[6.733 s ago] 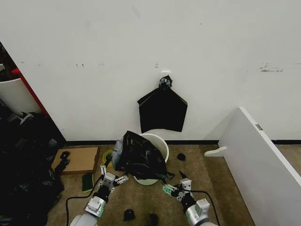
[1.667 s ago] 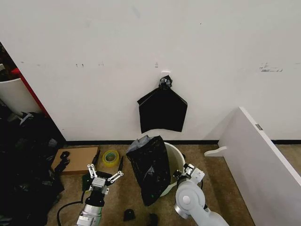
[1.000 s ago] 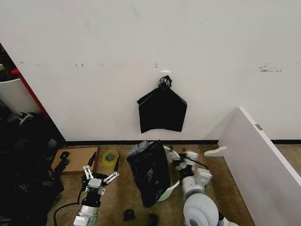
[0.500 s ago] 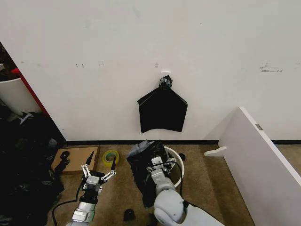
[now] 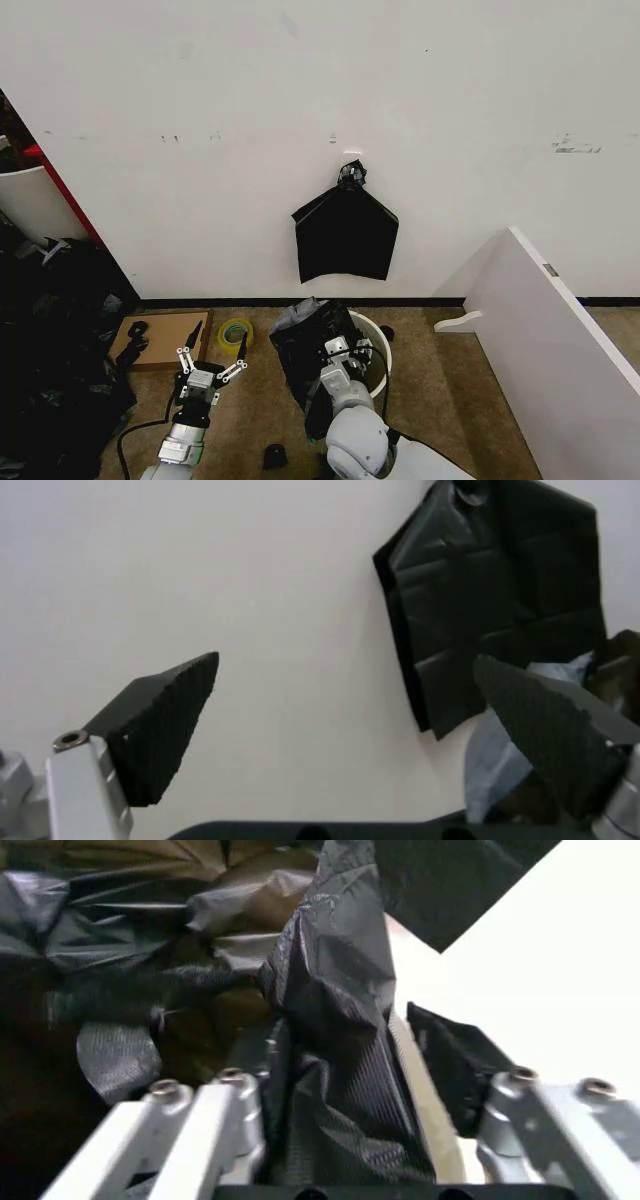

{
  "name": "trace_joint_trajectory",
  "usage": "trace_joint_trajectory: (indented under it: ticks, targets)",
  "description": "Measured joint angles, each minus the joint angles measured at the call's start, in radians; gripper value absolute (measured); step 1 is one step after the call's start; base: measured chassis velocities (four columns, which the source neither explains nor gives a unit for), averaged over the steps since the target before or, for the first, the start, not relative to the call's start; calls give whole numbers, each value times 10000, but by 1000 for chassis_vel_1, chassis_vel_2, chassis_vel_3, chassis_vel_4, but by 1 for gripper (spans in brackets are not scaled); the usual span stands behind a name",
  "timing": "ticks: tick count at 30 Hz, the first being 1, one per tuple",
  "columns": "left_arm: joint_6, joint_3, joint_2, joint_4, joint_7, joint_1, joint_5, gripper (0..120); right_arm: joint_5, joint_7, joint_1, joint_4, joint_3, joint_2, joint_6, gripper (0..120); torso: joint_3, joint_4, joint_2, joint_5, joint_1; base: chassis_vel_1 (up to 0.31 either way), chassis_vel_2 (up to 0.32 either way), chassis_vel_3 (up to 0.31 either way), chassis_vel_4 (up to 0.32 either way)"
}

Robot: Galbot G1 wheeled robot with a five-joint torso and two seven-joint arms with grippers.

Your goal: Place the garbage bag over the trash bin.

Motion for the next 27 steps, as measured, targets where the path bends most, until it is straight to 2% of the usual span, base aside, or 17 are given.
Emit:
trace_joint_trajectory:
  ticks: [1,5,8,10,12,14,15,16,18,19,22,25,27]
  targets:
    - [0,0,0,0,0,0,0,100,0,0,0,0,0,0,0,43,0,0,0,0,0,0,0,0,0]
    - [37,227,37,17,203,0,-211,100,-53,-189,-93,-16,217,-135,170,27,0,0,0,0,0,0,0,0,0]
    - [343,434,209,-112,973,132,-1156,100,-62,-520,-251,91,467,-302,702,13,0,1,0,0,0,0,0,0,0]
    - [444,451,236,-155,1068,151,-1331,100,-59,-573,-273,119,496,-324,790,11,0,1,0,0,0,0,0,0,0]
    - [1380,543,413,-526,1403,238,-2285,100,54,-900,-432,343,598,-486,1436,0,0,2,0,0,0,0,0,0,0]
    - [2438,635,549,-933,1412,286,-2736,100,195,-1087,-579,544,608,-611,1813,0,0,0,0,1,0,0,0,0,0]
    - [2602,656,567,-991,1399,288,-2794,100,216,-1108,-608,584,609,-629,1854,0,0,0,0,2,0,0,0,0,0]
    - [3319,760,623,-1237,1292,282,-3075,100,271,-1133,-682,686,610,-670,1939,0,0,1,0,0,0,0,0,0,0]
    - [3319,760,623,-1237,1292,282,-3075,100,271,-1133,-682,686,610,-670,1939,0,0,1,0,0,0,0,0,0,0]
    - [4482,925,683,-1617,1150,224,-3627,100,299,-1148,-807,812,614,-720,2017,0,0,1,0,0,0,0,0,0,0]
    - [5976,1188,722,-2107,1087,103,-4415,100,295,-1185,-884,825,723,-776,2139,0,0,-1,0,0,-1,0,0,0,0]
    - [6933,1639,768,-2318,906,-1,-4559,100,505,-1507,-887,670,966,-830,2550,0,0,1,0,-2,0,0,0,0,0]
    - [7184,1786,778,-2361,767,-39,-4568,100,598,-1634,-884,627,1024,-843,2684,0,0,1,0,-1,-1,0,0,0,0]
